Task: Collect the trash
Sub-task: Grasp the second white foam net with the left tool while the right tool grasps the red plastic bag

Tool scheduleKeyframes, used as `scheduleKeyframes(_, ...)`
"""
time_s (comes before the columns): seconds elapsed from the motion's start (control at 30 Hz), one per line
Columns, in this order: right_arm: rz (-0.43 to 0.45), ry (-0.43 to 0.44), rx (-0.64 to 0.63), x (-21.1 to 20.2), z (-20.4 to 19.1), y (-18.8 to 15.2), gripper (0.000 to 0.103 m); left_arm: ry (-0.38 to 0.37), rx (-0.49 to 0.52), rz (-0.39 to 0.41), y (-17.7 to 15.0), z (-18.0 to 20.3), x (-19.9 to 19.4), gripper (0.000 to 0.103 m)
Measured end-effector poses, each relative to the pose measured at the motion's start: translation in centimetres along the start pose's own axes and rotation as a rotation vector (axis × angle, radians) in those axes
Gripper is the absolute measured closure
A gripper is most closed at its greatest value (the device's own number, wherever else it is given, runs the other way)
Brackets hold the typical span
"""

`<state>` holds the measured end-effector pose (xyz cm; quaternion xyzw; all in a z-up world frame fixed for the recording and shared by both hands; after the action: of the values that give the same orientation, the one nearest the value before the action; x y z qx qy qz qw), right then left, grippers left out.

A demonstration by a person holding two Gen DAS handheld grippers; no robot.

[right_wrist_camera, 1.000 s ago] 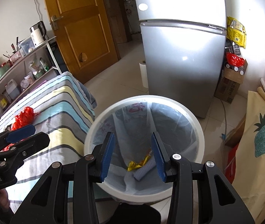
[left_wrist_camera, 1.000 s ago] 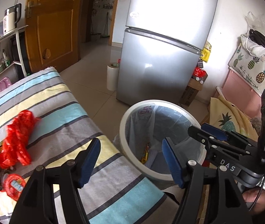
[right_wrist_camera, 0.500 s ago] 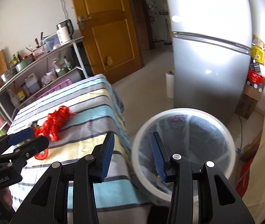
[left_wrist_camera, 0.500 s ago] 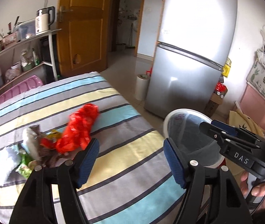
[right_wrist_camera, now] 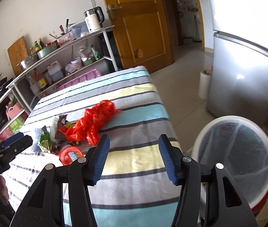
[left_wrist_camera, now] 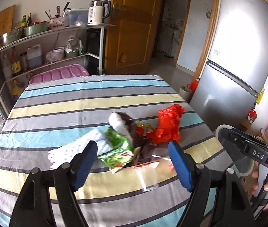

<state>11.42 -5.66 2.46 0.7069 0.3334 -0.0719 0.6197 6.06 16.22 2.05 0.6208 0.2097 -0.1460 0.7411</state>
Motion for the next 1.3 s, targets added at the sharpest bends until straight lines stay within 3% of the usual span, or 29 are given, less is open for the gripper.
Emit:
scheduleKeyframes(0.1, -0.025, 0.039, -0.007, 1.6, -1.4, 0.1, 0.047, 0.052, -0.033, -0.014, -0.2, -2.7, 0.2, 0.023)
scheduleKeyframes(0.33, -0.069, 0.118, 0.019, 4.8, -3.6, 0.8, 0.042, 0.093, -0.055, -0.038, -0.9, -6.8, 0.7, 0.016)
scheduleKeyframes(0.97, -0.219, 0.161, 0.100, 12.2, -5.0, 1.5, 0.040, 0.017, 0.029, -0.151, -1.1, -8.2, 5.7, 0.012)
scheduleKeyframes(1.3, -0.225, 0.129, 0.069, 12.5, -5.5, 1.2, 0.041, 0.025, -0.032, -0.188, -1.6, -9.4, 6.4, 0.045)
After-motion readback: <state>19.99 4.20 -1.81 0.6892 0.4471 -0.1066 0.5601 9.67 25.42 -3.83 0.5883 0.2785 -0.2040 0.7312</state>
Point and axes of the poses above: each gripper's, at about its wrist camera, not at the fingertips, and x roughly the way its jaws point, z to its right, y to its top, the point moved 1 cm from there along x, roughly the way its jaws point, and after that the axes turned 11 degrees about z, right-handed, at the moved point
